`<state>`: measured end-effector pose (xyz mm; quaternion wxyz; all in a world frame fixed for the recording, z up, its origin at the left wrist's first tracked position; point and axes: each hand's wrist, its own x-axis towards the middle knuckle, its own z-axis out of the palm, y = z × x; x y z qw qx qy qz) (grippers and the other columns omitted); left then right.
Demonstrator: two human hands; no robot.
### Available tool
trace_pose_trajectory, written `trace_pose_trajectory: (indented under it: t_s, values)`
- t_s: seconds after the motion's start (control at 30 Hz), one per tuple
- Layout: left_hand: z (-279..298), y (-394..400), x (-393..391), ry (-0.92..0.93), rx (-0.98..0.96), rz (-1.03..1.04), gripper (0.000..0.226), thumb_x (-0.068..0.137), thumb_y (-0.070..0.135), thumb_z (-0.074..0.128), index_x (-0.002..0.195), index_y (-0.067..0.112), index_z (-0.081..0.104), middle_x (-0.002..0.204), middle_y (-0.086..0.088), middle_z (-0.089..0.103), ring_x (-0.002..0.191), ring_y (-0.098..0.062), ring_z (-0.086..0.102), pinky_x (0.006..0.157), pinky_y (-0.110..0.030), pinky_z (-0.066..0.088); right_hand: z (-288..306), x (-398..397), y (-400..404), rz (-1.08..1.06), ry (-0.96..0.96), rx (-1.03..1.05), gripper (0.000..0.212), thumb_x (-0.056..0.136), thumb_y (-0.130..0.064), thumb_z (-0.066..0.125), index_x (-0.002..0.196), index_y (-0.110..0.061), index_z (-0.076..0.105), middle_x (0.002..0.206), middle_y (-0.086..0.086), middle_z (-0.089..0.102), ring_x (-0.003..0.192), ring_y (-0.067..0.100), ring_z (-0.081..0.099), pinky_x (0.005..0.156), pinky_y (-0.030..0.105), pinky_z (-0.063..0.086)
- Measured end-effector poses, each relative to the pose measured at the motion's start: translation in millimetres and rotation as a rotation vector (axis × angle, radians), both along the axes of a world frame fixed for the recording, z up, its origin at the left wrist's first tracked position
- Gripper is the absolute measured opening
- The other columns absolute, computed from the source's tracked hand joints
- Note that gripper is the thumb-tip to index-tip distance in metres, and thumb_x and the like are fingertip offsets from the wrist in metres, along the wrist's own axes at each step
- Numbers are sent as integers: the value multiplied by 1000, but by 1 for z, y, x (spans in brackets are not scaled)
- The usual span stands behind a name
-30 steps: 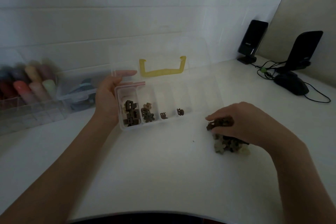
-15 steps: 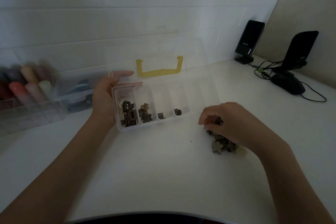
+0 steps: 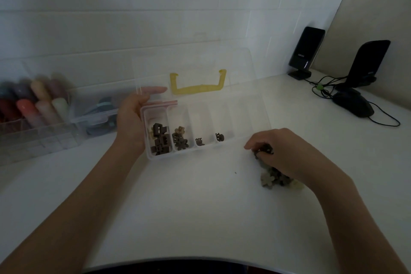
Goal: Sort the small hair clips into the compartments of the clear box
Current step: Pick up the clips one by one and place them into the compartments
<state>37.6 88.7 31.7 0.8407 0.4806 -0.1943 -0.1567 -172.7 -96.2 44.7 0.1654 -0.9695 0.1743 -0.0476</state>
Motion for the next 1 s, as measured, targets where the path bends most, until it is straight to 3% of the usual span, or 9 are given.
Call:
trace_pose_trajectory:
  t_s: [0.23,0.33,0.43,0.5,0.63,0.77,0.9,1.0]
  values:
    - [1,1,-1,-25,2,-26,57,92,7,28,65,18,76,78,1,75,69,-17,71,67,-25,56,9,-1,6,73,-212,165,18,83,-11,67,87,-28,73,78,-14,72,73,-4,65,74,22,55]
    - [1,1,-1,-31,9,-19,56,92,7,28,65,19,76,79,1,75,70,-17,70,68,-26,56,15,-2,13,144,-314,301,20,82,-7,68,88,-25,74,77,-11,73,73,1,67,65,19,54]
    - [1,0,-2,-28,5,-8,58,93,6,28,63,19,76,76,2,75,68,-16,70,66,-25,57,14,2,20,181,-413,357,22,82,-7,68,89,-27,73,79,-14,72,72,7,66,52,15,43]
    - [0,-1,-3,-28,3,1,58,93,6,28,63,19,76,75,2,75,67,-16,70,66,-25,56,11,8,28,199,-490,384,22,82,-6,69,90,-26,74,80,-13,72,71,10,65,52,17,46]
    - [-3,-2,-2,-21,8,3,52,92,9,31,66,20,75,77,-1,74,69,-18,70,68,-29,54,9,30,60,297,-610,439,17,81,-3,70,92,-17,74,86,-5,72,77,13,66,69,31,57]
    - [-4,0,0,-41,33,-19,36,77,21,41,74,19,76,80,-13,69,74,-25,66,67,-30,54,18,66,92,449,-696,238,12,79,-1,69,89,-8,72,86,4,67,76,16,63,67,36,54]
    - [-4,1,0,-81,46,-24,38,83,18,38,78,16,75,72,-7,70,69,-20,66,60,-24,52,12,98,105,416,-695,-214,10,72,-10,73,79,-13,67,79,-1,67,84,25,60,66,39,48]
    - [-5,1,1,-67,8,-41,43,87,14,35,75,17,76,76,-8,72,76,-25,67,71,-31,53,6,89,100,381,-687,-258,5,77,-21,69,81,-18,68,83,-6,70,91,23,58,75,34,38]
